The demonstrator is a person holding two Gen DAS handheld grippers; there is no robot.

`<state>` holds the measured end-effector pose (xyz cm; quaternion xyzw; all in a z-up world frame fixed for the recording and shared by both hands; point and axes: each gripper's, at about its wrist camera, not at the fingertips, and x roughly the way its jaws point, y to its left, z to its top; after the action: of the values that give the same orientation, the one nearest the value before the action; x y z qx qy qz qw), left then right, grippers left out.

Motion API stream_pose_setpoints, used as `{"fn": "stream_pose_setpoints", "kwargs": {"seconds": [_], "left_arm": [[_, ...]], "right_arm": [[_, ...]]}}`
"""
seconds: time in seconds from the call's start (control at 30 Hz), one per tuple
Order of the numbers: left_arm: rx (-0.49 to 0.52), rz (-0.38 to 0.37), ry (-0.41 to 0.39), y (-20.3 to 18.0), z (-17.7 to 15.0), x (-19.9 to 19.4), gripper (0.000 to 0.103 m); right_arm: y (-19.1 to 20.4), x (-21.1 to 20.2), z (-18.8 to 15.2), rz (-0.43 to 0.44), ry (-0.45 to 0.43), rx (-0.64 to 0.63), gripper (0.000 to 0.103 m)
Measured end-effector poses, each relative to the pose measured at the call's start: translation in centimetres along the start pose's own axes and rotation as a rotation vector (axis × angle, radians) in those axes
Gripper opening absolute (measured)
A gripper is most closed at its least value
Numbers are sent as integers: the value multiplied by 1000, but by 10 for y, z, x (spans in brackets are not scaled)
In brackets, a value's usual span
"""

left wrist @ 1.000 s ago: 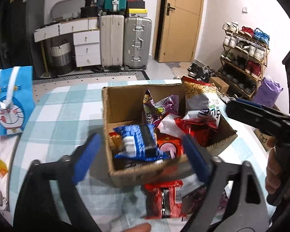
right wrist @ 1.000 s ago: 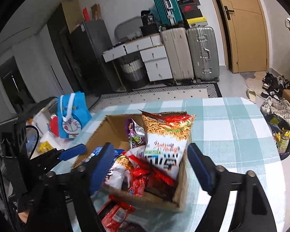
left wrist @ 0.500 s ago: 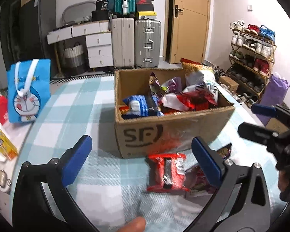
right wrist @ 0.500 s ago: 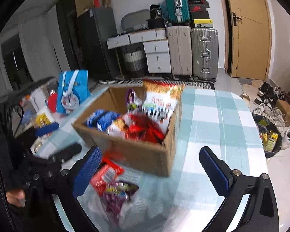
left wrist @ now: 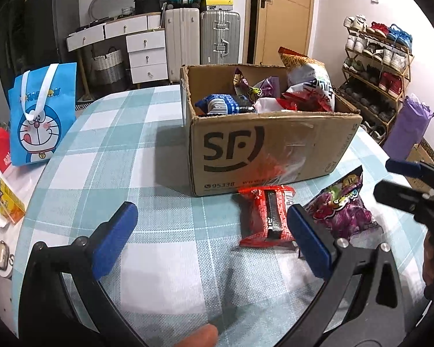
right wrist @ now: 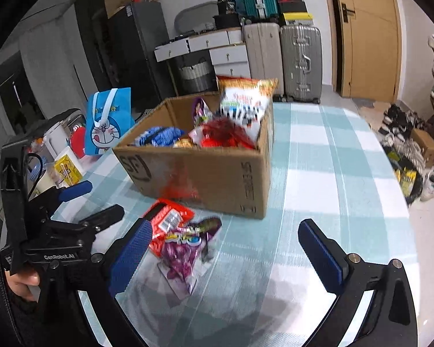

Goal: Organize snacks
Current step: 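Withdraw both grippers from the box toward the last two snacks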

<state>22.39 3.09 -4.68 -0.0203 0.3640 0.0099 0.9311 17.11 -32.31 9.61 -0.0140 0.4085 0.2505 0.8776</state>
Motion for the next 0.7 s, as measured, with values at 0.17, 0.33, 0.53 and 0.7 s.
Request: {"fn": "stream_pose_setpoints", "kwargs": {"seconds": [0.17, 0.33, 0.53, 0.7], "left_arm": [[4, -14, 24, -1, 0, 4, 103], [30, -15, 42, -2, -4, 12, 103], [31, -35, 43, -2, -4, 14, 103], [32, -31, 50, 0, -4, 17, 103]], "right_arm": [[3, 13, -10, 19, 38, 19, 102], [9, 26, -16, 14, 80, 6, 102], [16, 40, -22, 22, 112, 7, 102], [24, 46, -25, 30, 113, 7, 102]]}}
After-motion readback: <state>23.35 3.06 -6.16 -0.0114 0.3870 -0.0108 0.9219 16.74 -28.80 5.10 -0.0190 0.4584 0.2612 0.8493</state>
